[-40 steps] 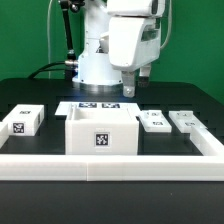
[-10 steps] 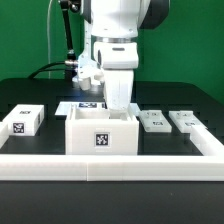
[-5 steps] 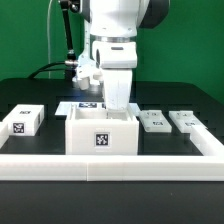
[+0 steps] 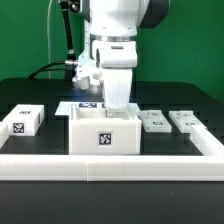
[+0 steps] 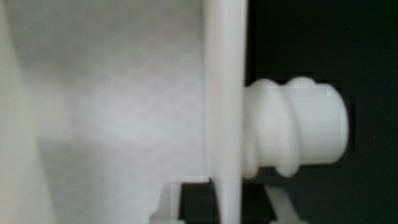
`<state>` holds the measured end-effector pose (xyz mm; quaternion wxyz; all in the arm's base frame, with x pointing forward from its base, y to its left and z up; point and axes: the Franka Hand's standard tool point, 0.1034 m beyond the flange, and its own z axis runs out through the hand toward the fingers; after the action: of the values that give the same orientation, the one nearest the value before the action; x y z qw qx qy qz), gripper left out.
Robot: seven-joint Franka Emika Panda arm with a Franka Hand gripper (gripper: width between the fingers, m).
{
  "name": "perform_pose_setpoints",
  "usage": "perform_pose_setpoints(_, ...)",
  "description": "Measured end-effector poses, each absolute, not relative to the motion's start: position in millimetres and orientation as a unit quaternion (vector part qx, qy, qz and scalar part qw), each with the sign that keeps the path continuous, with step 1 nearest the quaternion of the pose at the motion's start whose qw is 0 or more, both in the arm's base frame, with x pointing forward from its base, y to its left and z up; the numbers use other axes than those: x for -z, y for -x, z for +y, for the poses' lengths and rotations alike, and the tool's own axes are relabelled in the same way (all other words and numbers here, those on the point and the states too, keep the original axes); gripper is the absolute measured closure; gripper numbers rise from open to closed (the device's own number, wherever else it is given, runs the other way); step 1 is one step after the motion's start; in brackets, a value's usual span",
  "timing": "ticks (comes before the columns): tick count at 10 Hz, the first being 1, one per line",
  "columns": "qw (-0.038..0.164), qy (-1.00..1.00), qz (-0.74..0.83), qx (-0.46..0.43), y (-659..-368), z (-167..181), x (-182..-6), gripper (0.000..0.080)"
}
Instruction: Assemble cabinet
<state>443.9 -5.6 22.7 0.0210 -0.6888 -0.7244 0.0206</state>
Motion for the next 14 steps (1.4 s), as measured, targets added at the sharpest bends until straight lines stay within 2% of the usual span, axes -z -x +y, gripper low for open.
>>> perform_pose_setpoints(4,0.02,0.688,-0.725,-0.019,-445.9,-5.9,-22.6,0.0761)
perform_pose_setpoints(7,0.011,0.688,-0.726,-0.007,-472.1,-0.1,-22.2,0.0761)
perform_pose_setpoints(14,0.007,0.711,-0.703,0.015,-510.6,82.6,-25.3,0.0762)
